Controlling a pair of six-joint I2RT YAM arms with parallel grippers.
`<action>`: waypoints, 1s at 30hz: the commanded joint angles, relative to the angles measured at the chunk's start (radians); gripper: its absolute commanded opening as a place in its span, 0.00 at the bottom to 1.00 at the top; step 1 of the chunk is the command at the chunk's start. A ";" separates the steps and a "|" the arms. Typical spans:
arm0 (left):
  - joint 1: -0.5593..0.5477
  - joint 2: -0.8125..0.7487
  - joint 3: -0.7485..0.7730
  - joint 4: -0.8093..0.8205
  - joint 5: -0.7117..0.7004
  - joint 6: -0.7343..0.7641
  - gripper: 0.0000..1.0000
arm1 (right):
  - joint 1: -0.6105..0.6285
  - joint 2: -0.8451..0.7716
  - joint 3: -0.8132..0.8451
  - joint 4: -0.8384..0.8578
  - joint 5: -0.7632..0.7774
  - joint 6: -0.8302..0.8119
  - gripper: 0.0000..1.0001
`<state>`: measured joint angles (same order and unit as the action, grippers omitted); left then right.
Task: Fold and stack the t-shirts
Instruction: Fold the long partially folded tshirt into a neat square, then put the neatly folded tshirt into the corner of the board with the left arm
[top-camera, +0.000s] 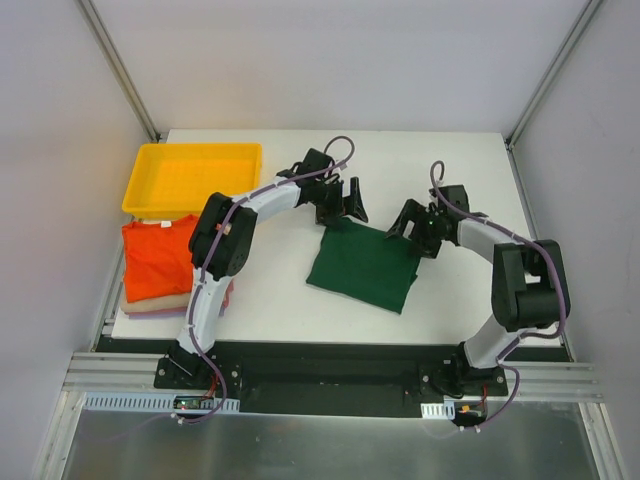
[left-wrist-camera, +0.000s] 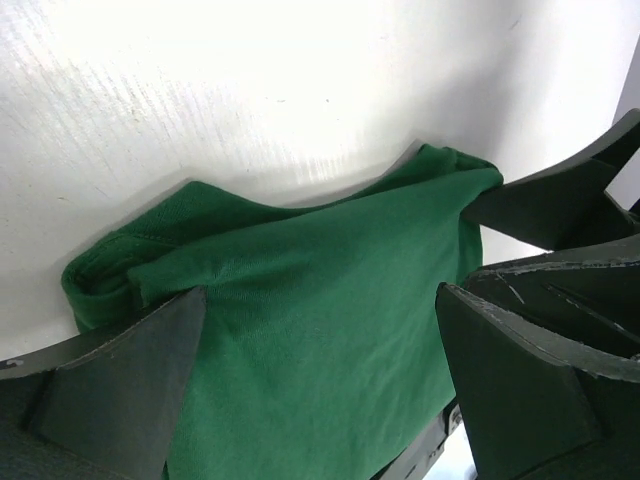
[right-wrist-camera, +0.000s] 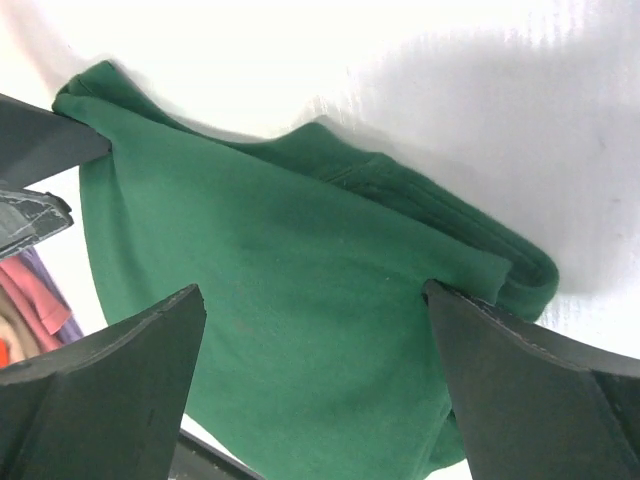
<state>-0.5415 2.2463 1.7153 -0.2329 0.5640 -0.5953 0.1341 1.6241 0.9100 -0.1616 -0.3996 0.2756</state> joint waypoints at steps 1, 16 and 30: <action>0.003 -0.022 -0.048 -0.039 -0.120 -0.021 0.99 | -0.011 0.101 0.043 0.004 0.054 -0.033 0.96; -0.021 -0.364 -0.437 -0.046 -0.291 -0.047 0.99 | 0.124 -0.111 -0.068 -0.073 0.131 0.019 0.96; -0.044 -0.887 -0.787 -0.060 -0.348 -0.043 0.99 | 0.125 -0.887 -0.253 -0.260 0.449 0.065 0.96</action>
<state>-0.5766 1.4559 1.0435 -0.2707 0.2569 -0.6357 0.2672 0.9470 0.7788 -0.3492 -0.0853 0.2913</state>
